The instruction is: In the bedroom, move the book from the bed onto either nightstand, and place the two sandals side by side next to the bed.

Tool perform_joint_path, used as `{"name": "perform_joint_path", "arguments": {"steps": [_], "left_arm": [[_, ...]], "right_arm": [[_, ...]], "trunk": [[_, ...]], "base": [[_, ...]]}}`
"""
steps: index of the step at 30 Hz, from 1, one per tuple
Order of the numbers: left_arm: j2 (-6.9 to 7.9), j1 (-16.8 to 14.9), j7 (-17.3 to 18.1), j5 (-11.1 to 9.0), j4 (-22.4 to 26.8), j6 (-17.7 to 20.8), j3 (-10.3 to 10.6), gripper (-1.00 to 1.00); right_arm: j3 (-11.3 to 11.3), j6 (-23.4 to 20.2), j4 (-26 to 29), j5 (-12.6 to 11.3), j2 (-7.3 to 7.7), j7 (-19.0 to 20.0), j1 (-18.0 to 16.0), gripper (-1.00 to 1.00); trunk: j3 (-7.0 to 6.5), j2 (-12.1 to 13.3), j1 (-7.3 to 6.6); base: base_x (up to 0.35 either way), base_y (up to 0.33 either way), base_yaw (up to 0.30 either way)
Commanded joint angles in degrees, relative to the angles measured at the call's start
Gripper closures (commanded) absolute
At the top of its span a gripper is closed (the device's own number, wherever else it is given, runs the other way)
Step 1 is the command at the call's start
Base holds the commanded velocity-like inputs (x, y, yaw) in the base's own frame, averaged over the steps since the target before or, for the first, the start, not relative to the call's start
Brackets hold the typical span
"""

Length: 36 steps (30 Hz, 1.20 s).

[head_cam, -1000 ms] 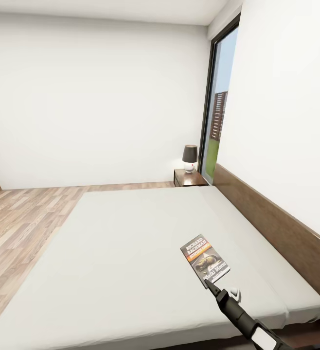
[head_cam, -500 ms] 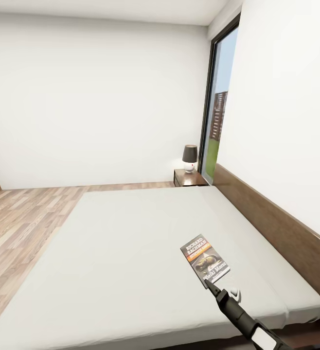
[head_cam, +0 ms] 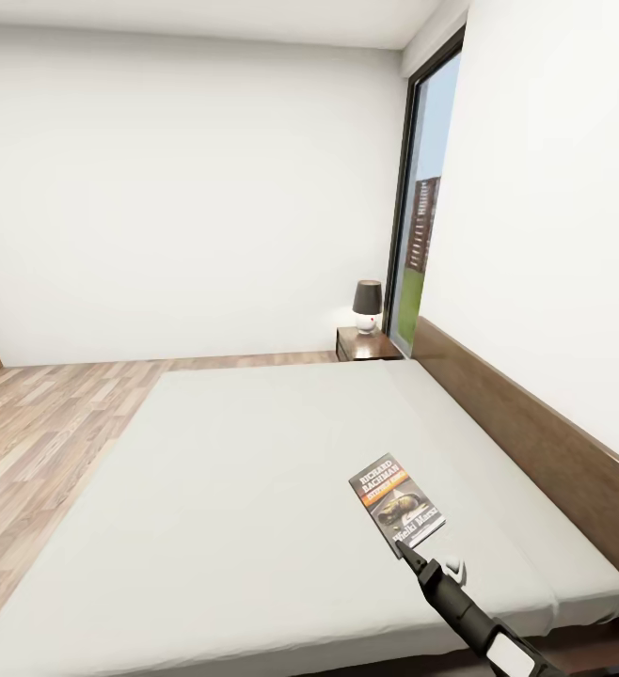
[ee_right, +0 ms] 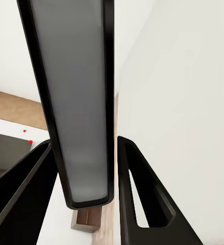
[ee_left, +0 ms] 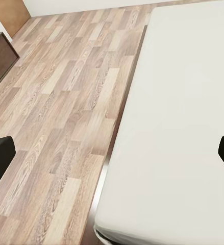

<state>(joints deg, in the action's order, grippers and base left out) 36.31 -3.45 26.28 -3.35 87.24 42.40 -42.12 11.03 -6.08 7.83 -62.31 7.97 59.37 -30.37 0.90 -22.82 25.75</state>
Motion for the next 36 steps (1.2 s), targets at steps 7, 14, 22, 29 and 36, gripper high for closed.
{"name": "perform_joint_path", "arguments": {"steps": [7,14,22,29,36], "left_arm": [[0.0,-0.06,0.09,-0.34,0.03,0.49,-0.07,-1.0],[0.03,-0.06,0.09,-0.34,0.03,0.49,-0.07,-1.0],[0.0,-0.06,0.09,-0.34,0.03,0.49,-0.07,-1.0],[0.0,-0.06,0.09,-0.34,0.03,0.49,-0.07,-1.0],[-0.01,-0.08,0.09,-0.34,0.03,0.49,-0.07,-1.0]], "right_arm": [[0.33,-0.6,0.03,-0.62,0.01,0.14,-0.04,1.0],[0.31,-0.6,0.04,-0.62,0.02,0.15,-0.03,1.0],[0.31,-0.6,0.01,-0.63,0.03,0.2,-0.04,1.0],[0.31,-0.6,0.0,-0.63,0.01,0.15,-0.04,1.0],[0.31,-0.6,-0.01,-0.66,-0.09,0.13,-0.04,1.0]], "trunk": [[0.09,-0.1,0.03],[0.09,-0.1,0.03],[0.09,-0.1,0.03],[0.09,-0.1,0.03],[0.04,-0.1,0.03]], "base": [[-0.001,0.0,0.0],[-0.057,0.0,0.0],[-0.032,0.0,0.0],[-0.126,0.0,0.001],[-0.049,0.0,0.073]]}}
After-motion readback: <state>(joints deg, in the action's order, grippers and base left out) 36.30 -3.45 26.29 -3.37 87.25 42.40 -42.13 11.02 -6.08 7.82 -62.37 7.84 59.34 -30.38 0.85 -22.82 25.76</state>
